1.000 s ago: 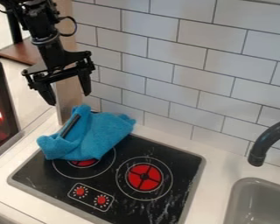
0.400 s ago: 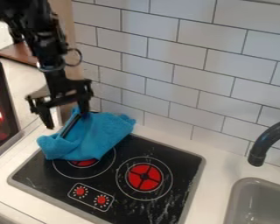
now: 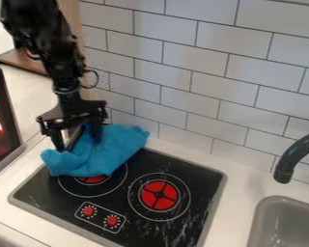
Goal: Move the cloth from the left burner to the right burner
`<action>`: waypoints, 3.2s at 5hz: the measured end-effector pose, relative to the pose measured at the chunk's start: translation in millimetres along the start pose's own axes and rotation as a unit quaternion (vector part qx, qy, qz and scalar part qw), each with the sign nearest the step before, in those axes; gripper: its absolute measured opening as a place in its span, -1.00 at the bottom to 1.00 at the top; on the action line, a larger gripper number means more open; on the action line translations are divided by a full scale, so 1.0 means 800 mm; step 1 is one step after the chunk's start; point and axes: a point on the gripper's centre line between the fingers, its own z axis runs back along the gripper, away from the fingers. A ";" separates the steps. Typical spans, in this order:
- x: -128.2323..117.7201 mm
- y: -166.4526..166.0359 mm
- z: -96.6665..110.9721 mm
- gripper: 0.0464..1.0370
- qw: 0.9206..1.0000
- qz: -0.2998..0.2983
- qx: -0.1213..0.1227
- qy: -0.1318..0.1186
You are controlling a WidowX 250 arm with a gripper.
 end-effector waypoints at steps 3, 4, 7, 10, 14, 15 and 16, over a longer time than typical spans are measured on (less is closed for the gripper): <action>-0.014 -0.010 -0.030 0.92 1.000 0.020 0.005 0.007; -0.028 -0.024 -0.031 0.92 1.000 0.016 -0.001 0.020; -0.105 -0.069 -0.027 0.92 0.996 -0.052 -0.015 0.068; -0.137 -0.073 -0.012 0.92 0.991 -0.088 -0.023 0.094; -0.123 -0.071 0.062 0.92 0.990 -0.094 -0.079 0.068; -0.115 -0.065 0.088 0.92 0.989 -0.092 -0.102 0.061; -0.108 -0.057 0.104 0.92 0.988 -0.091 -0.114 0.054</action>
